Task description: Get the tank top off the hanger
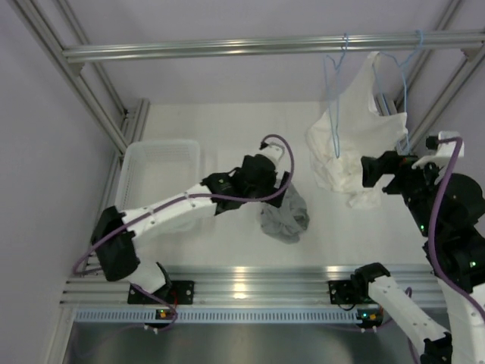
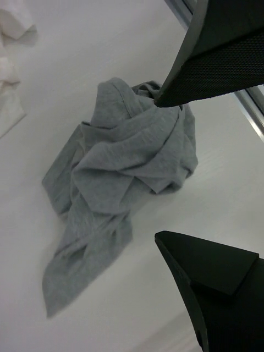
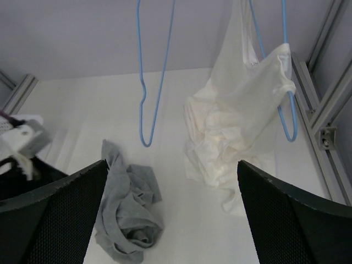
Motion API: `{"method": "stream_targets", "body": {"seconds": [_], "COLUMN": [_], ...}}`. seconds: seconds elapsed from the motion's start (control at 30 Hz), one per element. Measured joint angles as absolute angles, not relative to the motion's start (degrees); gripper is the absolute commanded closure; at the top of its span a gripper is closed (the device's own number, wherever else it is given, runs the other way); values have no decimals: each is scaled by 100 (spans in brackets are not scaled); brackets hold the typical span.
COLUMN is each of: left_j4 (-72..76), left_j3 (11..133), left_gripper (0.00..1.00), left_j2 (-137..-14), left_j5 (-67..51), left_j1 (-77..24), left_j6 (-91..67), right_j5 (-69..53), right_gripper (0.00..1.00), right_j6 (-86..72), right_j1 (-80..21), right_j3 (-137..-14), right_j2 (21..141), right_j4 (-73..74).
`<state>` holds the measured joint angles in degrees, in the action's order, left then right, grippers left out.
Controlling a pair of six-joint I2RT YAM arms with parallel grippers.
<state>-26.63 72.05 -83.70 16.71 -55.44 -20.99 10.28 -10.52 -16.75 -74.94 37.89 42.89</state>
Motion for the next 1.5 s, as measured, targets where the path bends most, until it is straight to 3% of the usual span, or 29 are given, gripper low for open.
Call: {"method": "stream_targets", "body": {"seconds": [0.13,0.4,0.47,0.53,0.57,0.73,0.97,1.13,1.3,1.5], "left_j4": [-2217,-2182,-2130,-1990,-1896,-1870,-3999,-4543,-5229,-5798], "left_j3": [7544,8009,8149,8281,8315,7902,8254,9201,9043,8709], "left_gripper": [1,3,38,93,100,100,100,100,100,100], "left_j2": [-9824,-11504,-11655,-11789,-11832,-11415,-9310,-7950,-7500,-7524], "left_j5": [1035,558,644,631,617,895,2567,3199,3544,3358], "left_j1": [-5697,-5662,-5664,-5660,-5653,-5671,-5505,-4202,-2536,-2043], "left_j6": [-1791,-1678,-1699,-1772,-1789,-2045,-2285,-2397,-2401,-2303], "right_j5": [1024,823,733,644,607,561,429,283,213,165], "right_gripper": [1,1,1,1,1,1,1,1,1,0], "right_j6": [-982,-738,-696,-659,-650,-593,-554,-556,-552,-545], "right_j1": [-1675,-1675,-1675,-1675,-1675,-1675,-1675,-1675,-1675,-1675], "right_j3": [-7426,-7437,-7443,-7498,-7531,-7620,-7620,-7618,-7618,-7618], "right_j2": [3404,3295,3201,3142,3116,3096,3096,3096,3098,3118], "right_j4": [4659,5321,5380,5430,5435,5450,5446,5417,5404,5402]}}
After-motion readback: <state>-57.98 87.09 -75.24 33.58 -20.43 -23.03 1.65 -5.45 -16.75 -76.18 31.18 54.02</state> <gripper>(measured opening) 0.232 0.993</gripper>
